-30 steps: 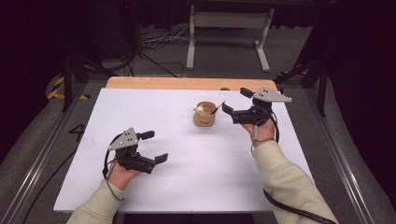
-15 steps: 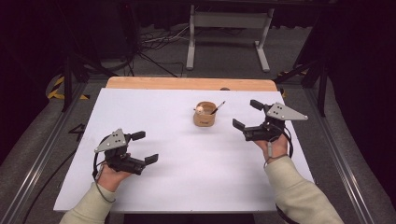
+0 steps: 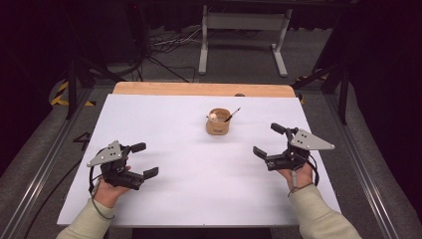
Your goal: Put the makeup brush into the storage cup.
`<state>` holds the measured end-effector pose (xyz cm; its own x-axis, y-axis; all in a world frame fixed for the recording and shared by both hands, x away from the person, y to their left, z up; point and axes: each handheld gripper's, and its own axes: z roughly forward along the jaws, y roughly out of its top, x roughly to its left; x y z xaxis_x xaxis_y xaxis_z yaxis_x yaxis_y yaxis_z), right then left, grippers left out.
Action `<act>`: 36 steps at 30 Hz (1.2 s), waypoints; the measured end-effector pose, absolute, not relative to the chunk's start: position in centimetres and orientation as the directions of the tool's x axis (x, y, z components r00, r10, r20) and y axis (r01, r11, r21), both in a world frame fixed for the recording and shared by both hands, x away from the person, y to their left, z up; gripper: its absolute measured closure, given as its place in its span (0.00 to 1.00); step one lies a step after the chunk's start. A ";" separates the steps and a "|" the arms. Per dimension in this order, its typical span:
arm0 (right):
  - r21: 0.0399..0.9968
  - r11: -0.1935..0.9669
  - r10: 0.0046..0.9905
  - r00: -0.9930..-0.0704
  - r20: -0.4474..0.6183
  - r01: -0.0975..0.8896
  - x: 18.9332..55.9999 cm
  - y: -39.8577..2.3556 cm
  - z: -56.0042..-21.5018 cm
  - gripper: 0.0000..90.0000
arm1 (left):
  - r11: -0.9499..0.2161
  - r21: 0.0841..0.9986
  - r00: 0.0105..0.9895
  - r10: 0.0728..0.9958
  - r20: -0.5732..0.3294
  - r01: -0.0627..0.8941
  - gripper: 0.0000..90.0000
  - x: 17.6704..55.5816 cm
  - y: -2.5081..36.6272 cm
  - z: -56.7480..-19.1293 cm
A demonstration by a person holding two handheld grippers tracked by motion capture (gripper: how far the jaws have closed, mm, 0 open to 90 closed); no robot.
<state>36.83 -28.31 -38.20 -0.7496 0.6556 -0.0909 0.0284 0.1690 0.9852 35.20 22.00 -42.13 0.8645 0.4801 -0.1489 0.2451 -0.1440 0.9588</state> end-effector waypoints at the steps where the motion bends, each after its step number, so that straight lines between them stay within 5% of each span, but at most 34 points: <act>1: 0.985 0.172 0.657 -0.749 -0.091 0.031 36.7 -28.4 -38.4 0.00 | -0.149 0.959 0.866 0.479 -0.144 0.241 0.00 35.2 22.1 -42.2; 36: 0.984 0.162 0.678 -0.733 -0.053 0.080 34.1 -29.9 -44.2 0.00 | -0.054 0.966 0.847 0.494 -0.195 0.254 0.00 34.5 23.4 -44.9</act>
